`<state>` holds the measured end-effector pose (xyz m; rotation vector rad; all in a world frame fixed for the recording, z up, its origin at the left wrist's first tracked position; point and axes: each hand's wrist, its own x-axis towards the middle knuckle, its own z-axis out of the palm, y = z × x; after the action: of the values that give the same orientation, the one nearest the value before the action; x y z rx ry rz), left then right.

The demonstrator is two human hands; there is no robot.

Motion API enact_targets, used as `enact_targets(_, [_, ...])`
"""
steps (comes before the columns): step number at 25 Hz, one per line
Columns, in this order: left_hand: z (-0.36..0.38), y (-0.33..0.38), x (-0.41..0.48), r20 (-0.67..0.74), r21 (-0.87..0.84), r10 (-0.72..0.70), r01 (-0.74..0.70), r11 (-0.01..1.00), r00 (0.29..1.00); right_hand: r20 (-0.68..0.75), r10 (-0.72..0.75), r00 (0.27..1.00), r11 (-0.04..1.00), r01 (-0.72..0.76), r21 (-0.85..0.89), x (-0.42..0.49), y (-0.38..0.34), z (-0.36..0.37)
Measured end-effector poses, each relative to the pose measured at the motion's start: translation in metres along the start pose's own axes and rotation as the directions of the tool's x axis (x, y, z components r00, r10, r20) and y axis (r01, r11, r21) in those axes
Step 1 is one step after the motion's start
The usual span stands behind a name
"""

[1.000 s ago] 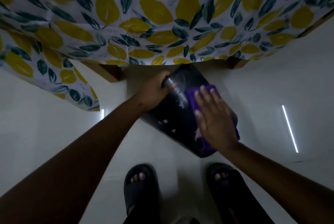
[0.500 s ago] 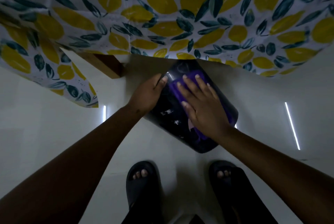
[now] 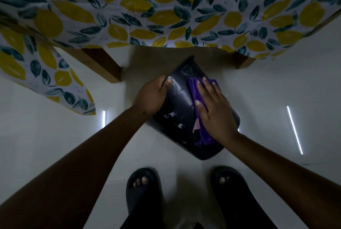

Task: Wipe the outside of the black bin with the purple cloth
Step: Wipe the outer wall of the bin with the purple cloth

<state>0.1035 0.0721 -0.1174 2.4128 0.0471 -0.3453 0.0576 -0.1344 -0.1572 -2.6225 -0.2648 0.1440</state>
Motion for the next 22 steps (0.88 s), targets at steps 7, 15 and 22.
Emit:
enact_targets(7, [0.000,0.001,-0.006,0.042,0.012,0.079,-0.080,0.997,0.996,0.112,-0.343,0.933,0.900,0.360,-0.245,-0.033,-0.019,0.015])
enact_targets(15, [0.004,0.003,-0.005,0.032,0.058,0.023,-0.025,0.998,0.999,0.072,-0.176,0.982,0.970,0.186,-0.157,-0.038,-0.006,0.015])
enact_targets(22, [-0.007,-0.005,-0.013,0.172,-0.124,-0.019,0.041,0.991,0.985,-0.004,-0.118,0.993,0.989,0.117,-0.086,-0.016,0.010,0.002])
